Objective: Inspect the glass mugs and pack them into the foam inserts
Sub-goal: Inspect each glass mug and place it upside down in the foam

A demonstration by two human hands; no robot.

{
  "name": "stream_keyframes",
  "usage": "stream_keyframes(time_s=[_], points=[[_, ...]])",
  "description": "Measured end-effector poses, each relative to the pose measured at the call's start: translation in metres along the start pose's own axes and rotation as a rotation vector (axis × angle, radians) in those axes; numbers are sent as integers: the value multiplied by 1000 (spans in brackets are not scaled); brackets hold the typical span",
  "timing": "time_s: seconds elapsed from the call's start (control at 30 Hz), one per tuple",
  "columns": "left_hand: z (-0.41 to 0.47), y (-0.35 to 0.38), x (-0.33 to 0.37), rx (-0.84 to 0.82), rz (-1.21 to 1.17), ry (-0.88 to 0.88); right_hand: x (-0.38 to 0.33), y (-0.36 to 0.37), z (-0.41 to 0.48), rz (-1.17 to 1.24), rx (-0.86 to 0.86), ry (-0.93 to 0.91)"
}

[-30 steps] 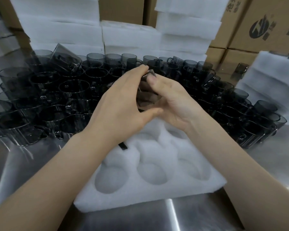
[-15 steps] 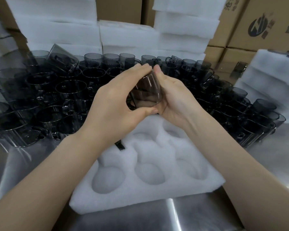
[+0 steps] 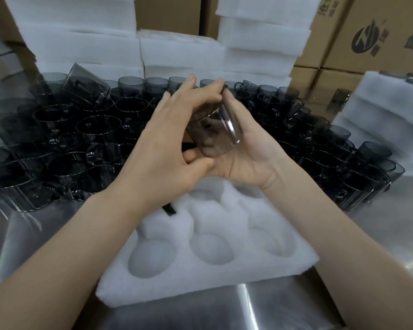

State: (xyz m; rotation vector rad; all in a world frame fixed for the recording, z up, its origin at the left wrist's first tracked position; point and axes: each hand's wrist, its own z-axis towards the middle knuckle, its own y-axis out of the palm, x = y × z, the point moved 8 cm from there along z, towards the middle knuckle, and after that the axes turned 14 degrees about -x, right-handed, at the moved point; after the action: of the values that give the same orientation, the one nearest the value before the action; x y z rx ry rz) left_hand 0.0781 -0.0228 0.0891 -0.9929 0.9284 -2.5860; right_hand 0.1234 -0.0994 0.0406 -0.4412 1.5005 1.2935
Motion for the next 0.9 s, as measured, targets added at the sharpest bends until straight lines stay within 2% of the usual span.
stream_keyframes(time_s=[0.1, 0.23, 0.4, 0.53, 0.77, 0.9], points=[[0, 2, -5, -23, 9, -58, -7, -15, -3, -73, 203, -88], [0, -1, -14, 39, 96, -166, -12, -21, -6, -297, 363, -118], [-1, 1, -9, 39, 130, -109, -18, -24, -10, -319, 468, -187], [0, 4, -6, 20, 148, -57, -18, -23, -9, -281, 448, -216], [1, 3, -7, 21, 121, -94, -14, -22, -7, -316, 434, -135], [-1, -7, -10, 91, 48, -116, -9, -16, -3, -272, 334, -86]])
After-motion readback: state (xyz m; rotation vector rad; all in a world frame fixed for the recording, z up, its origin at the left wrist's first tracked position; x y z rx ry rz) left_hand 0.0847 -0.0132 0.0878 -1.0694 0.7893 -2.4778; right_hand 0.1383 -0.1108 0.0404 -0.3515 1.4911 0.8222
